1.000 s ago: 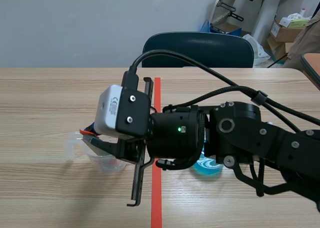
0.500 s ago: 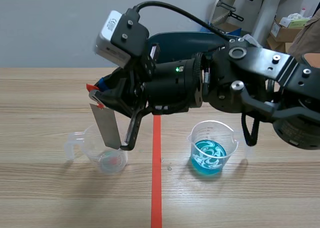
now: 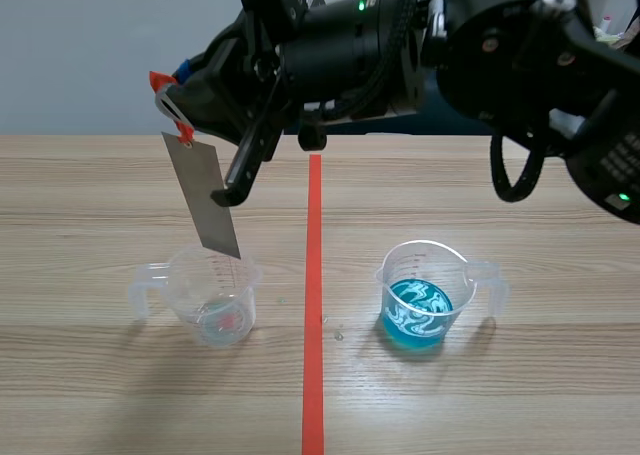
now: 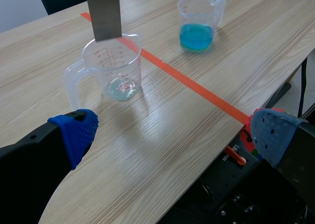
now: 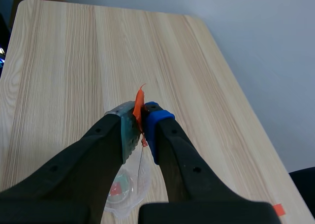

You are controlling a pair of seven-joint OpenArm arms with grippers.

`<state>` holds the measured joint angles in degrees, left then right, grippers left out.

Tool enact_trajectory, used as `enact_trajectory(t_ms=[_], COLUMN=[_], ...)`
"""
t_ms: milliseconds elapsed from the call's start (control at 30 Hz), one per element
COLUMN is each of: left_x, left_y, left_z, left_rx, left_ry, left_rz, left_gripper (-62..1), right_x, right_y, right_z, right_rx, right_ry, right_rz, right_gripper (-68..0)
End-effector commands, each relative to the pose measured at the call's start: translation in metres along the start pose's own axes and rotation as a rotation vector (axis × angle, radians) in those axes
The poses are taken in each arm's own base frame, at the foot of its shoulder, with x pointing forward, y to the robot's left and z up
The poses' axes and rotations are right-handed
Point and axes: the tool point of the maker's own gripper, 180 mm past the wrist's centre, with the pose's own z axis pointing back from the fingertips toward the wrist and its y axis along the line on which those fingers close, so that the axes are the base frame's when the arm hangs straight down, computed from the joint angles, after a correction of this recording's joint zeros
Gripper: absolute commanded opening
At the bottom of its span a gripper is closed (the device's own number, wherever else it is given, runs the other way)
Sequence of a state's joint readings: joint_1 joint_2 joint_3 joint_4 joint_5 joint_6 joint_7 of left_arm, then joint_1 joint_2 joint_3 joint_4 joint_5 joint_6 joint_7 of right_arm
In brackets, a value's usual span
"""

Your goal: Do the redox reaction experiment

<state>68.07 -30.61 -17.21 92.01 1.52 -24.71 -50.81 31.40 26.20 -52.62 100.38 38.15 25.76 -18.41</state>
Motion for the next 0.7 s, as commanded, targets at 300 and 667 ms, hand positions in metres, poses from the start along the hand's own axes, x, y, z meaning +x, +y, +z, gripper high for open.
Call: enact_trajectory(t_ms=[300,667], left_x=[0.005,0.001], left_y=[-0.001,-0.001], left_z=[-0.002,-0.002], left_rx=[0.001,0.002], left_ry=[-0.018,0.008], left_rz=[0.008,0.008], left_gripper=[1.4,1.4], right_x=[0.055,0.055], right_y=[-0.005,-0.005], right_z=[0.020,0.021], right_rx=[-0.012,-0.013], right_ry=[-0.075,-0.072], right_rz=[0.002,-0.016], right_gripper=[-66.9,-66.9])
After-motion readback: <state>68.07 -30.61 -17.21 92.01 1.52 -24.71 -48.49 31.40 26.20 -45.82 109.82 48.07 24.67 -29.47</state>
